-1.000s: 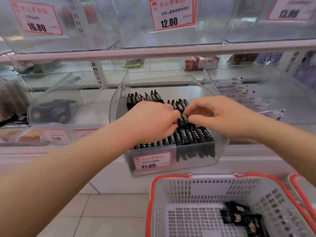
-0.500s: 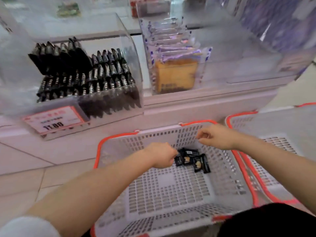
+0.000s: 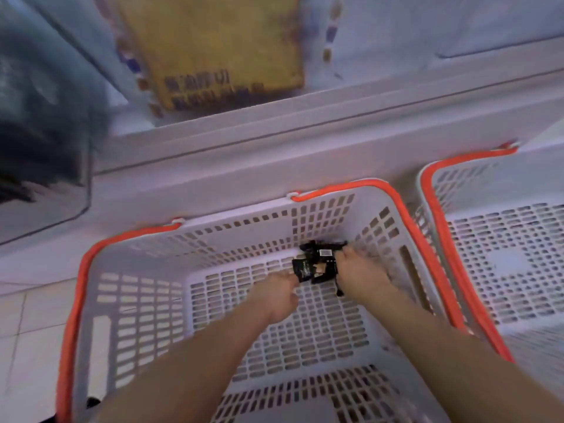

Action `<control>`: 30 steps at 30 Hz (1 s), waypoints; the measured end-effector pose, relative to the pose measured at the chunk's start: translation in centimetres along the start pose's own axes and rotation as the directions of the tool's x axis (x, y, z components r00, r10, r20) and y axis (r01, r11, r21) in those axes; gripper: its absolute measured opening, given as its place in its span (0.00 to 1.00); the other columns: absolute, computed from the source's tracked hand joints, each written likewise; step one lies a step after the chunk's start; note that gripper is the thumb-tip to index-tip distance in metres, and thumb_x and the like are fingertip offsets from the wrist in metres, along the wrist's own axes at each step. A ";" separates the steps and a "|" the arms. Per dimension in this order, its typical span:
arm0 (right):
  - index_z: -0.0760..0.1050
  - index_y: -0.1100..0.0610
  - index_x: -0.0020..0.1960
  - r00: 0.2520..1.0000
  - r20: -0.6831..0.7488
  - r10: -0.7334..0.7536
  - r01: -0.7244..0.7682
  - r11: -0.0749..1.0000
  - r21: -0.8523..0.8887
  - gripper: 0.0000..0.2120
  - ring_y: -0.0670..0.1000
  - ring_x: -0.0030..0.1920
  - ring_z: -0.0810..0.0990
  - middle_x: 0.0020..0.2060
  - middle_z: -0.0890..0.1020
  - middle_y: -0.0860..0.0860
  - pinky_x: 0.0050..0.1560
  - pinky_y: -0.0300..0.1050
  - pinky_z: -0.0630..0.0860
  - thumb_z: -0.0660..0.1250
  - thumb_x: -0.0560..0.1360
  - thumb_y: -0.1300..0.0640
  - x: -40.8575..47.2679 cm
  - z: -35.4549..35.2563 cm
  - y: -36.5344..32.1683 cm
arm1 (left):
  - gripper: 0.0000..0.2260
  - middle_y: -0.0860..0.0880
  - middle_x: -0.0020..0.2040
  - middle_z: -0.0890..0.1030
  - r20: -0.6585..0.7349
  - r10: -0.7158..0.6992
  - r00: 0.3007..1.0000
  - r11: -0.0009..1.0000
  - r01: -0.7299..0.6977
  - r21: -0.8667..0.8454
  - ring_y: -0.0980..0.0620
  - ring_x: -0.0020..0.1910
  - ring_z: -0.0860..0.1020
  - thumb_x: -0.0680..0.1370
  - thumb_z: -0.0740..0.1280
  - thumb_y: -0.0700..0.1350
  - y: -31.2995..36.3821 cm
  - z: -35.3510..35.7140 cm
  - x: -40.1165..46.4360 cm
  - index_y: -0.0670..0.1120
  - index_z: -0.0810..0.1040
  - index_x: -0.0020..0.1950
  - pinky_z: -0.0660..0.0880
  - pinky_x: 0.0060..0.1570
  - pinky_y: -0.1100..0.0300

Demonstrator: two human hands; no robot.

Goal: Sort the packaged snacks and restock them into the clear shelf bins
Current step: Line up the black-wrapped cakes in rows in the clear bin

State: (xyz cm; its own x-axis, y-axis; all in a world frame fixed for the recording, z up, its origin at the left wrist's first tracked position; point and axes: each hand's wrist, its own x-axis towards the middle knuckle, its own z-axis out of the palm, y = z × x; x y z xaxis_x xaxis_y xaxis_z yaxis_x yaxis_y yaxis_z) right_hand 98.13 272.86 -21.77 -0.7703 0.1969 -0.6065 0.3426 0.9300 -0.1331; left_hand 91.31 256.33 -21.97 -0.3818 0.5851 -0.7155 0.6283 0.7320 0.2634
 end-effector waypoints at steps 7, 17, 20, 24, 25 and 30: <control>0.56 0.57 0.73 0.985 -0.174 -0.018 0.006 0.998 -0.066 0.26 0.57 0.70 0.61 0.69 0.66 0.56 0.68 0.50 0.58 0.59 0.77 0.60 4.2 3.2 0.6 | 0.15 0.42 0.64 0.73 -0.044 -0.140 0.989 0.947 0.121 -0.296 0.43 0.58 0.74 0.81 0.56 0.44 -0.9 2.0 3.1 0.43 0.69 0.67 0.72 0.55 0.56; 0.59 0.57 0.68 0.991 -0.134 0.012 0.014 0.982 0.191 0.23 0.57 0.62 0.68 0.63 0.70 0.56 0.57 0.49 0.68 0.62 0.75 0.61 2.9 5.4 0.9 | 0.17 0.40 0.56 0.79 -0.049 -0.463 0.885 0.470 0.198 -0.860 0.43 0.53 0.78 0.76 0.66 0.41 3.6 4.2 6.9 0.38 0.69 0.64 0.73 0.48 0.57; 0.62 0.59 0.66 0.992 -0.107 0.068 -0.028 0.940 0.341 0.22 0.57 0.58 0.72 0.60 0.73 0.57 0.55 0.50 0.72 0.63 0.74 0.61 2.1 6.6 0.5 | 0.12 0.38 0.52 0.81 0.033 -0.432 0.901 0.325 0.190 -0.926 0.42 0.47 0.80 0.76 0.67 0.40 4.1 4.2 6.9 0.38 0.74 0.58 0.76 0.43 0.56; 0.72 0.58 0.58 0.950 -0.045 0.310 -0.132 0.525 0.841 0.12 0.53 0.47 0.78 0.51 0.80 0.54 0.40 0.42 0.73 0.62 0.75 0.62 0.7 6.7 0.5 | 0.09 0.50 0.35 0.76 -0.024 -0.385 0.923 0.352 0.123 -0.928 0.53 0.35 0.75 0.76 0.68 0.49 3.1 4.7 6.2 0.48 0.72 0.40 0.72 0.37 0.61; 0.74 0.56 0.55 0.937 0.066 0.343 -0.173 0.291 0.941 0.10 0.51 0.45 0.78 0.48 0.80 0.53 0.37 0.40 0.73 0.61 0.75 0.64 0.4 6.5 0.6 | 0.08 0.51 0.38 0.77 -0.026 -0.385 0.922 0.366 0.127 -0.922 0.54 0.38 0.76 0.76 0.68 0.50 2.6 4.9 5.9 0.48 0.72 0.43 0.74 0.40 0.60; 0.73 0.65 0.60 0.898 0.413 0.155 -0.273 -0.542 0.795 0.17 0.57 0.42 0.79 0.48 0.79 0.61 0.40 0.47 0.76 0.58 0.73 0.70 -0.8 4.9 -0.6 | 0.12 0.47 0.48 0.79 0.016 -0.432 0.902 0.345 0.182 -0.921 0.51 0.44 0.78 0.76 0.67 0.47 0.0 6.1 3.7 0.42 0.74 0.55 0.74 0.42 0.60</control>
State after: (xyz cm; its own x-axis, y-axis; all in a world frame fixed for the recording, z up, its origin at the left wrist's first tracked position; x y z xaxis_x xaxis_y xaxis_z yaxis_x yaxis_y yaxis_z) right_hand 101.17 270.63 -25.10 -0.4164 0.1923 -0.8886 0.4520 -0.8042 -0.3859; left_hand 94.08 256.37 -28.54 -0.6045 0.2058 -0.7696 -0.4770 0.6802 0.5566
